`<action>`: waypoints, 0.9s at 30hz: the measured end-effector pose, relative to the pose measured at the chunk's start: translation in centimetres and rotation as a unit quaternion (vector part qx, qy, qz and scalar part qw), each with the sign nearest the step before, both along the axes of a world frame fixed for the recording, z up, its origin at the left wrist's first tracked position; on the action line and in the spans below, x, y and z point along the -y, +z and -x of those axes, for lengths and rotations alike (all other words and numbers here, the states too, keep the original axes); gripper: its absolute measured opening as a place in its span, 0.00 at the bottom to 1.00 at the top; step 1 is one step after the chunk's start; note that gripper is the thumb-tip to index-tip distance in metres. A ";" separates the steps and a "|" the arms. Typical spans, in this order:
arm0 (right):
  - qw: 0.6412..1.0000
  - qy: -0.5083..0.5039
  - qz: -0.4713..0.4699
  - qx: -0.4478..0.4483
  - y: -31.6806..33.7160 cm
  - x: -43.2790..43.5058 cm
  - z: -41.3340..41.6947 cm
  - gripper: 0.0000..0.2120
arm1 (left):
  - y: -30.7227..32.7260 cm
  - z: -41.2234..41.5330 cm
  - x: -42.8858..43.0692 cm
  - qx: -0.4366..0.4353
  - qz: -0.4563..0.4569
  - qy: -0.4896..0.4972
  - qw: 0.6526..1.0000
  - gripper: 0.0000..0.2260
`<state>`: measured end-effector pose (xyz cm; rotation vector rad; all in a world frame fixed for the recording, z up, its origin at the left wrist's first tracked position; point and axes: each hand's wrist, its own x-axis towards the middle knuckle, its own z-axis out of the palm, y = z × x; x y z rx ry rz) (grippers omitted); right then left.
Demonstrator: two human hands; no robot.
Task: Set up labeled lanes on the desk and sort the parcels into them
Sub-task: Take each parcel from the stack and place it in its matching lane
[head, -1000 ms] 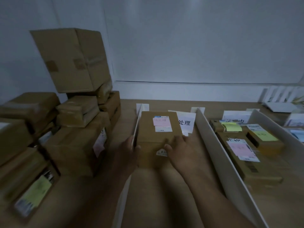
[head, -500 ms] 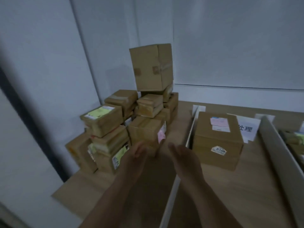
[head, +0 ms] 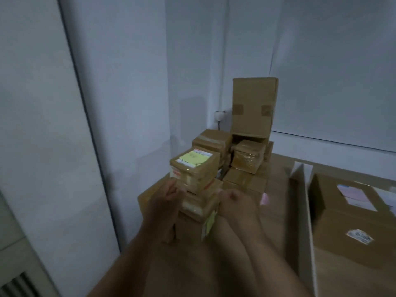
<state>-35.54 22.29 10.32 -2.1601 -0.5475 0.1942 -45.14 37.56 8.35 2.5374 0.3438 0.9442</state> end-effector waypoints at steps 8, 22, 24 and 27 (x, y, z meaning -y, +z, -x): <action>0.997 -0.048 -0.052 -0.037 -0.3 -6.0 -0.6 0.17 | 0.7 -2.6 -6.7 0.022 0.062 0.019 0.998 0.37; 0.994 -0.071 -0.025 -0.082 -0.1 -11.7 -6.2 0.24 | -0.9 -11.5 -11.4 -0.144 0.057 0.068 0.986 0.18; 0.993 -0.071 -0.029 -0.086 -0.5 -12.0 -6.3 0.22 | -1.0 -11.3 -11.0 -0.129 0.106 0.054 0.984 0.16; 0.992 -0.079 -0.048 -0.081 -1.0 -11.9 -5.8 0.17 | -0.6 -10.3 -10.1 -0.087 0.242 0.049 0.965 0.17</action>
